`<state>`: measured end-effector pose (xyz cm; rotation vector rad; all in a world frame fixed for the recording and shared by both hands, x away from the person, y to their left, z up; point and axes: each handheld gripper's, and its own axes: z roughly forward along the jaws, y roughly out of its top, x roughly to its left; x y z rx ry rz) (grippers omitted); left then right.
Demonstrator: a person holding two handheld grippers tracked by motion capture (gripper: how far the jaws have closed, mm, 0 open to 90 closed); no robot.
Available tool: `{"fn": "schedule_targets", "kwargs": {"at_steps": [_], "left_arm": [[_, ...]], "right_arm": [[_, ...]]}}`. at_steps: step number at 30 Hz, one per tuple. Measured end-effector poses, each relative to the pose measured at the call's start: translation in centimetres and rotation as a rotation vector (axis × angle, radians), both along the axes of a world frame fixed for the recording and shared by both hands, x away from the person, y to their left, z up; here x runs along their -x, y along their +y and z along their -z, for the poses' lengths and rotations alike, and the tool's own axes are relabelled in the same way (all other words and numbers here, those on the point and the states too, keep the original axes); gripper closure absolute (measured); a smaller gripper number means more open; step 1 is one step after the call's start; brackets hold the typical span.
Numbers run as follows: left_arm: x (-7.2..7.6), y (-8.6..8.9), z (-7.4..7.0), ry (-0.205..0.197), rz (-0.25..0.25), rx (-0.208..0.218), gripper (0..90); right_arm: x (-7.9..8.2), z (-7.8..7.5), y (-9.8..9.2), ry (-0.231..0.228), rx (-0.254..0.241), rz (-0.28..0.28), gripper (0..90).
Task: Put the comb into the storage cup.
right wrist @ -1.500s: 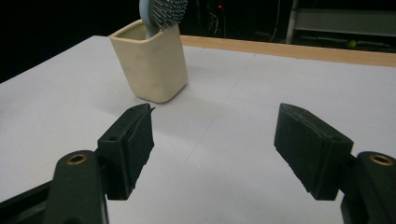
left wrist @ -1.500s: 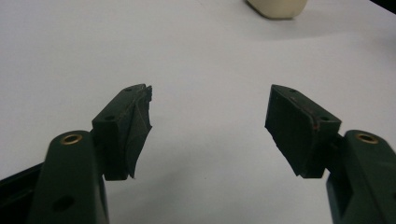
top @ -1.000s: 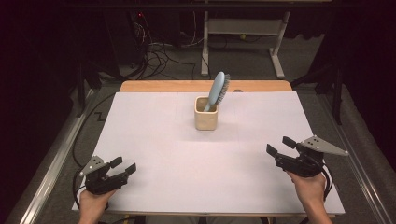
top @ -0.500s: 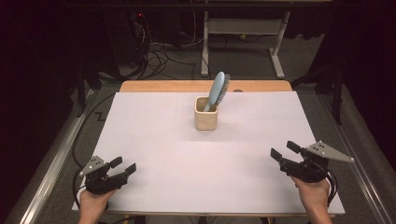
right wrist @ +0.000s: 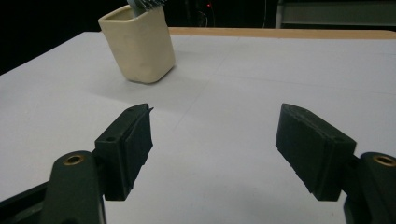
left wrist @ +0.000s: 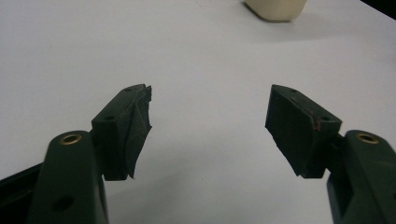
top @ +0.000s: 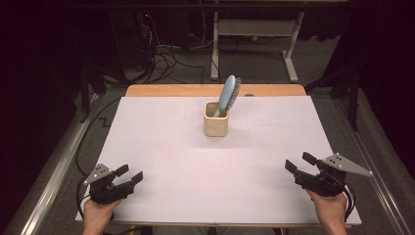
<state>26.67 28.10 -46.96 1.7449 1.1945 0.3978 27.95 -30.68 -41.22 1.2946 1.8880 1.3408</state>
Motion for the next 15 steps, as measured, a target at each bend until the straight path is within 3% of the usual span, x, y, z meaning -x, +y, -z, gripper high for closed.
{"fn": "schedule_targets", "kwargs": {"at_steps": [15], "left_arm": [[-0.03, -0.07, 0.05, 0.003, 0.001, -0.004, 31.5]], "right_arm": [[0.33, 0.66, -0.4, 0.015, -0.009, 0.011, 27.4]]}}
